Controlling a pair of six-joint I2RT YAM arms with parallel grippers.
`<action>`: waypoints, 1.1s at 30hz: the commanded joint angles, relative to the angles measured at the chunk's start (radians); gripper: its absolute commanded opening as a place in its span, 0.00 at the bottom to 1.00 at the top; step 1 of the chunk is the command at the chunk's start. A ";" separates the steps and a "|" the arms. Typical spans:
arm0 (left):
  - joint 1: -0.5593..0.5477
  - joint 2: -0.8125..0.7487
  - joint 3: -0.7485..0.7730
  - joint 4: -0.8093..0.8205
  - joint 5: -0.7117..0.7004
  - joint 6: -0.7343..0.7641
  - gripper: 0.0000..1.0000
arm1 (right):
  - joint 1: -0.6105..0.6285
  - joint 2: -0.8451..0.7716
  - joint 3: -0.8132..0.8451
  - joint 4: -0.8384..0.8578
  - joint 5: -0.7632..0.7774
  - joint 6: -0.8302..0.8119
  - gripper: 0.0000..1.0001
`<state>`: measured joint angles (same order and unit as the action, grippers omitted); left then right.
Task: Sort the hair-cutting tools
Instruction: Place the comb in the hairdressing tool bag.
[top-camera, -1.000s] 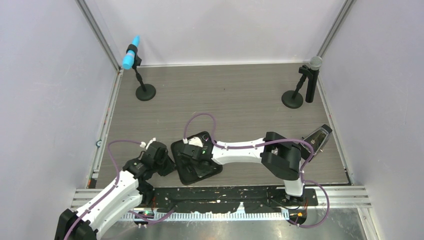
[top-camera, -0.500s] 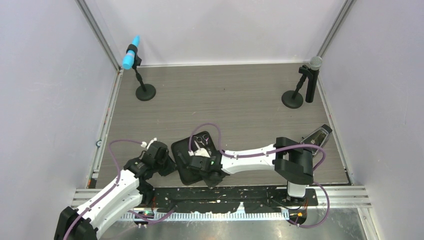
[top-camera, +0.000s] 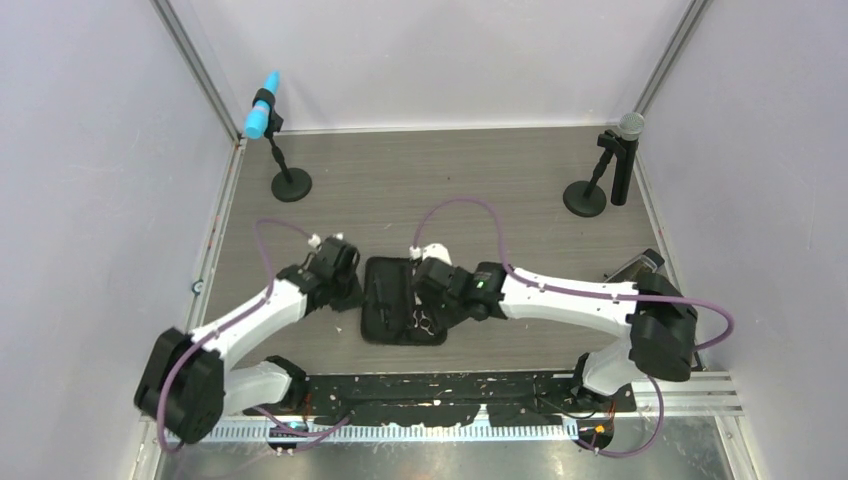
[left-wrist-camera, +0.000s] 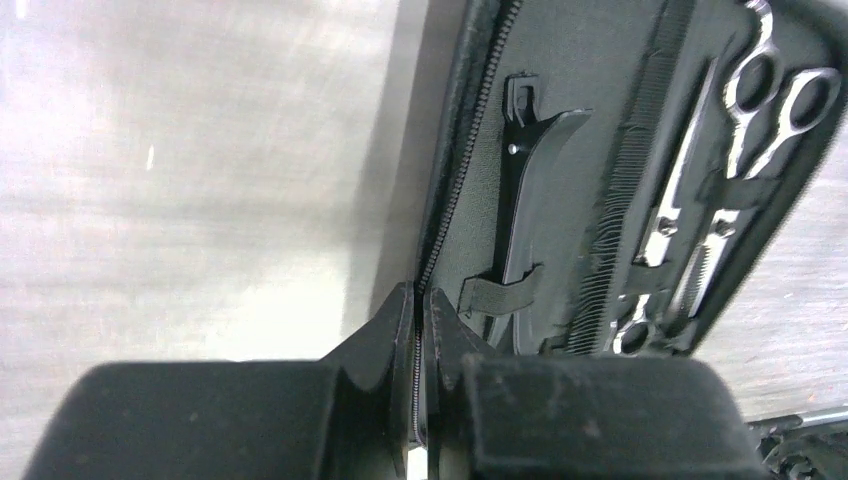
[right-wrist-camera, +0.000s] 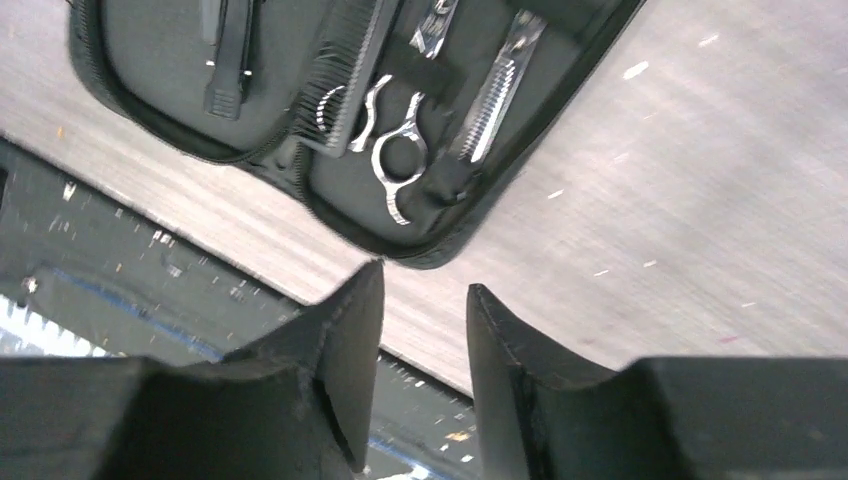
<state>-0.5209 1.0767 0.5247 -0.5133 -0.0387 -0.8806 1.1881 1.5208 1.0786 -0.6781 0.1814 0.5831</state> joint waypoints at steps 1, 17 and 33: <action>0.047 0.163 0.201 0.154 -0.056 0.210 0.07 | -0.104 -0.068 -0.042 0.078 0.078 -0.106 0.48; 0.113 0.128 0.309 0.054 0.064 0.100 0.60 | -0.414 0.060 0.021 0.338 -0.186 -0.434 0.63; -0.274 -0.150 -0.129 0.324 -0.038 -0.380 0.28 | -0.539 0.405 0.354 0.343 -0.331 -0.576 0.62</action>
<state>-0.7856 0.8898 0.3782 -0.3481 -0.0261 -1.1671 0.6746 1.8874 1.3495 -0.3737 -0.1066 0.0418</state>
